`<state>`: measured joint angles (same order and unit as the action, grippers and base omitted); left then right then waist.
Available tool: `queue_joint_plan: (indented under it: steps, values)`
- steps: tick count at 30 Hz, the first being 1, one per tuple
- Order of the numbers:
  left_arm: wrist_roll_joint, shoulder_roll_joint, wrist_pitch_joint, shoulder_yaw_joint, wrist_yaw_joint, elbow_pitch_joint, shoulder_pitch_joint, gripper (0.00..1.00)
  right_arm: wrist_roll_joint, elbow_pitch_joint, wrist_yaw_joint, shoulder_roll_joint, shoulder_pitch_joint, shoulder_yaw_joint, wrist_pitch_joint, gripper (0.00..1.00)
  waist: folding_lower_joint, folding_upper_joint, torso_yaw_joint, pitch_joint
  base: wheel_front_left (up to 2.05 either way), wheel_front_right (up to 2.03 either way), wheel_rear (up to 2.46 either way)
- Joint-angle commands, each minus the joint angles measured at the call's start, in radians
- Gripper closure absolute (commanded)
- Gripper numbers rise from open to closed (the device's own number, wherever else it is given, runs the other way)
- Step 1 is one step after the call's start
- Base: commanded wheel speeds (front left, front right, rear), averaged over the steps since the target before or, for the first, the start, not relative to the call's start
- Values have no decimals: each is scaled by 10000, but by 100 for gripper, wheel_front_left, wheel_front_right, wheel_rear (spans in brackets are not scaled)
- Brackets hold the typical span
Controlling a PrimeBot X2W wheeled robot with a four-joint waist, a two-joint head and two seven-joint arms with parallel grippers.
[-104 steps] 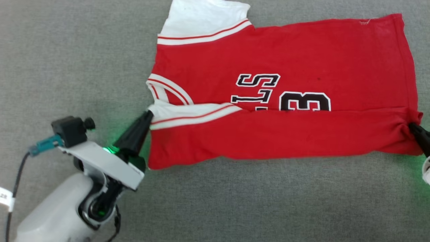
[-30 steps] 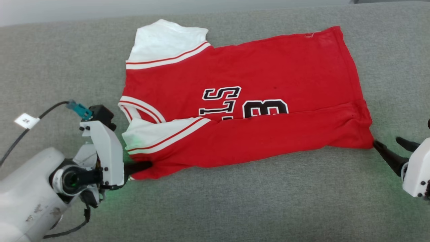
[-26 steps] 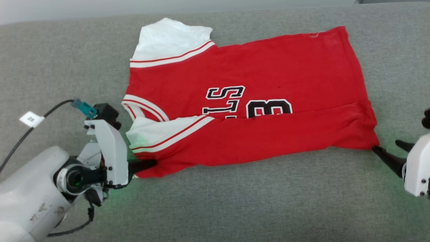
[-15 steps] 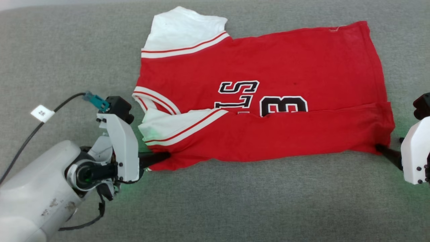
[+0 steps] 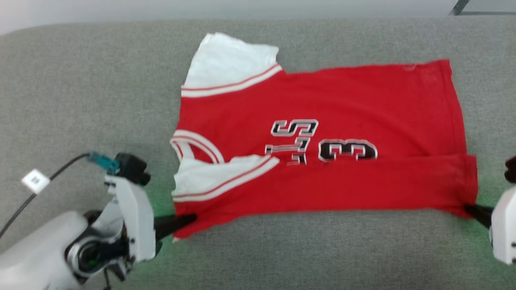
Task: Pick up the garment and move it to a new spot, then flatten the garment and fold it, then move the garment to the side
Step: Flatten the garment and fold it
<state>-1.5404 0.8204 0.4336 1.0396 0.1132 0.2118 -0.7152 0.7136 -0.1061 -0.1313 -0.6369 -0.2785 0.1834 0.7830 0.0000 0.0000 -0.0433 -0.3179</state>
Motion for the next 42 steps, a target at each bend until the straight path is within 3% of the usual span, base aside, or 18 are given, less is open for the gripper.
queue_joint_plan:
  steps: [1, 7, 8, 9, 10, 11, 12, 13, 14, 22, 25, 29, 35, 42]
  values:
    - [-7, 179, -41, 44, -84, -134, 269, 100, 47, 96, 11, -63, 319, -109, 29, 100, 0, 0, -36, 83, 0, 0, 0]
    - [52, 1047, -585, 18, -603, -1727, 1059, 100, -17, 1109, 13, -87, 1745, -936, 34, 100, 0, 0, 20, 129, 0, 0, 0]
    - [99, 1118, -710, 4, -672, -1911, 1140, 100, -78, 1273, 13, -60, 1944, -1075, -7, 94, 0, 0, 31, 129, 0, 0, 0]
    - [121, 1161, -882, -52, -746, -2055, 1223, 100, -130, 1420, 13, 16, 2114, -1201, -48, 63, 0, 0, 37, 137, 0, 0, 0]
    - [125, 1204, -1051, -98, -813, -2183, 1311, 73, -179, 1605, 11, 58, 2261, -1310, -131, 9, 0, 0, 39, 153, 0, 0, 0]
    - [183, 1229, -1224, -119, -804, -2300, 1407, 54, -236, 1806, 11, 92, 2338, -1366, -295, 0, 0, 0, 43, 178, 0, 0, 0]
    - [141, 1255, -1474, -194, -791, -2407, 1534, 19, -255, 2019, 11, 200, 2404, -1480, -457, 0, 0, 0, 32, 207, 0, 0, 0]
    - [75, 1309, -1720, -275, -825, -2496, 1668, 3, -282, 2117, 11, 333, 2497, -1651, -560, 0, 0, 0, 16, 235, 0, 0, 0]
    - [127, 1391, -1961, -329, -861, -2605, 1761, 0, -390, 2285, 11, 349, 2569, -1714, -671, 0, 0, 0, 11, 260, 0, 0, 0]
    - [756, 2011, -4389, -1177, -1323, -3244, 2326, 0, -1398, 2884, 11, 1160, 1729, -2034, -2313, 0, 0, 0, -91, 371, 0, 0, 0]
    - [1229, 1863, -5372, -1599, -1566, -3012, 2043, 0, -1866, 2606, 11, 1714, 1034, -1893, -3401, 0, 0, 0, -192, 287, 0, 0, 0]
    - [1799, 1225, -6023, -2097, -1839, -2073, 991, 0, -2398, 2215, 11, 2592, 380, -1976, -4693, 0, 0, 0, -283, 40, 0, 0, 0]
    - [2771, 197, -5679, -2343, -1705, 153, -1654, 0, -2978, 2163, 11, 3561, -280, -1978, -6321, 0, 0, 0, -985, -671, 0, 0, 0]
    - [3921, -611, -3846, -1575, -741, 3239, -4540, 0, -3170, 1983, 11, 4425, -756, -1581, -7789, 0, 0, 0, -2129, -1413, 0, 0, 0]
